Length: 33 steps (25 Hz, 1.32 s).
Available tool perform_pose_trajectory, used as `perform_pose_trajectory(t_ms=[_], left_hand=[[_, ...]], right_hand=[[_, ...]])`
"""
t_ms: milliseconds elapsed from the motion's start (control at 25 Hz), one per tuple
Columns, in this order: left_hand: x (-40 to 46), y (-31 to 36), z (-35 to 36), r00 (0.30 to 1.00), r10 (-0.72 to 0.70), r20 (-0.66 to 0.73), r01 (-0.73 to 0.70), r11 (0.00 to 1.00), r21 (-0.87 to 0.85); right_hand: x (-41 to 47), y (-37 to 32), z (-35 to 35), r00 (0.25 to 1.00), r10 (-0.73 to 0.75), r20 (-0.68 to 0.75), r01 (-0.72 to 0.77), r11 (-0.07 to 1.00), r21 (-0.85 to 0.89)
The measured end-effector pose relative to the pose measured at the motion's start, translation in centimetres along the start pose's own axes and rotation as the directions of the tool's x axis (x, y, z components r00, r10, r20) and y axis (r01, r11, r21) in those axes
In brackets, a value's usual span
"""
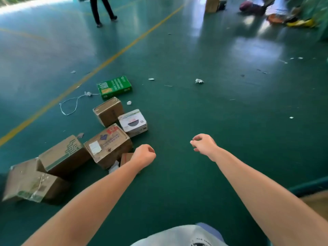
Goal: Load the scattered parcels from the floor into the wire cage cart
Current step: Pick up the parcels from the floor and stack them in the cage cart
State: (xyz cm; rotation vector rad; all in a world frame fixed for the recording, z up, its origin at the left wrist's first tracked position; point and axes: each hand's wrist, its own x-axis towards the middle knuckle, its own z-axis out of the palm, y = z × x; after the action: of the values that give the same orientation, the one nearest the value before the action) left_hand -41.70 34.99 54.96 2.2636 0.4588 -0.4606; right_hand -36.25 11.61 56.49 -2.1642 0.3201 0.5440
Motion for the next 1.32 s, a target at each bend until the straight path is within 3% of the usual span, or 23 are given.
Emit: perform_pose_trajectory(t_ms=[360,720,1120,1320], left_hand=[[11.8,-4.0,-9.1,0.984,-0.156,-0.088,0.149,0.985,-0.089],[21.0,-9.9,-19.0,0.900,-0.411,-0.147,0.381,0.904,-0.193],[35.6,-26.5,-30.3,0.882,-0.470,0.023,0.467,0.869,-0.166],[43.2,-35.5,-28.8,0.784,-0.608,0.127,0.621,0.758,-0.200]], right_hand=[[13.5,-11.7,9.2,0.980,-0.060,0.192,0.084,0.989,-0.120],[24.1,-23.3,20.0,0.916,-0.022,0.401,0.127,0.963,-0.237],[32.6,-33.7,39.8,0.898,0.083,0.433,0.117,0.902,-0.415],[40.8,-31.9,49.7,0.858,0.187,0.479,0.105,0.848,-0.519]])
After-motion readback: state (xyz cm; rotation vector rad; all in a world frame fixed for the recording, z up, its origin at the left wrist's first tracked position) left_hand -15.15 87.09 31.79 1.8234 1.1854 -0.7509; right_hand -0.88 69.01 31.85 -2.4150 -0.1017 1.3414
